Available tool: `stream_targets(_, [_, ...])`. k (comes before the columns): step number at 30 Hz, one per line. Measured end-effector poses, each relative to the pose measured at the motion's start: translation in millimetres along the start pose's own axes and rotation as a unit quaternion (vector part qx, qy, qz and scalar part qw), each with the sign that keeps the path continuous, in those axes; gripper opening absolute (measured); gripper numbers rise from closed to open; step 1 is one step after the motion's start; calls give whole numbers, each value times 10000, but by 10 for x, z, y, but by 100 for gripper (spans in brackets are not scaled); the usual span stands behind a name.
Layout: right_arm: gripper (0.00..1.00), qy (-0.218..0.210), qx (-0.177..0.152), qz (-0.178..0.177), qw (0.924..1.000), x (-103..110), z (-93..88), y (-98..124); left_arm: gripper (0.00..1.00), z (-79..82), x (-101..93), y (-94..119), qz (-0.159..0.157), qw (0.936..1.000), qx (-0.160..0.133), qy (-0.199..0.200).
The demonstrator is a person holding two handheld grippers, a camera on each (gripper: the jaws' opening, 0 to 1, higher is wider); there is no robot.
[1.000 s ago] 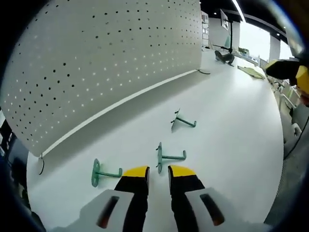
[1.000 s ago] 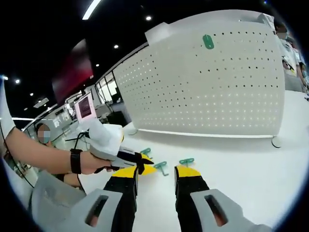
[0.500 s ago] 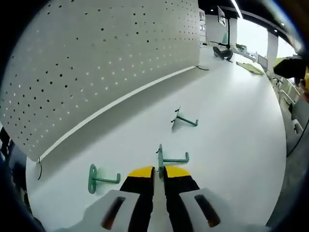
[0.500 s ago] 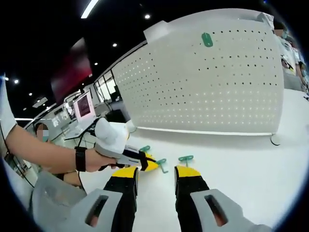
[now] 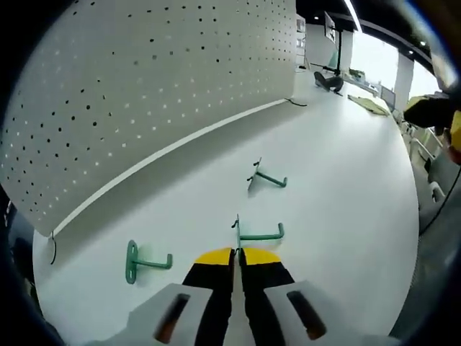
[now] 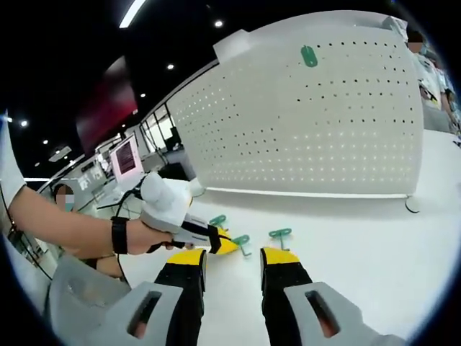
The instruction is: Insert the hook assembly into the mounting plate slot until the hook locks in place.
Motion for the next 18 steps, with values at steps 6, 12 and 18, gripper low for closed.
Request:
stream_targets(6, [30,23,9,61,10000,34,2,-20,4,13,1,55,-18,9999,-33,94])
stream_targets(12, [30,40,-6,128,9999,51,9,-28,4,56,-50,151,-56,9997,-161,170])
stream_targets(18, [30,50,-24,158,9999,65,14,-16,4,97,-109,238,-105,9992,-269,259])
Point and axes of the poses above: the point that each gripper's makers call its tool centre point, and the gripper's own axes: y roughly backward along the fingers, x roughly to its left, z roughly out of its top, the point moved 4 cm from there along y, roughly backward along the fingers, and after that the axes turned 15 degrees about z, right-handed, at the moved point
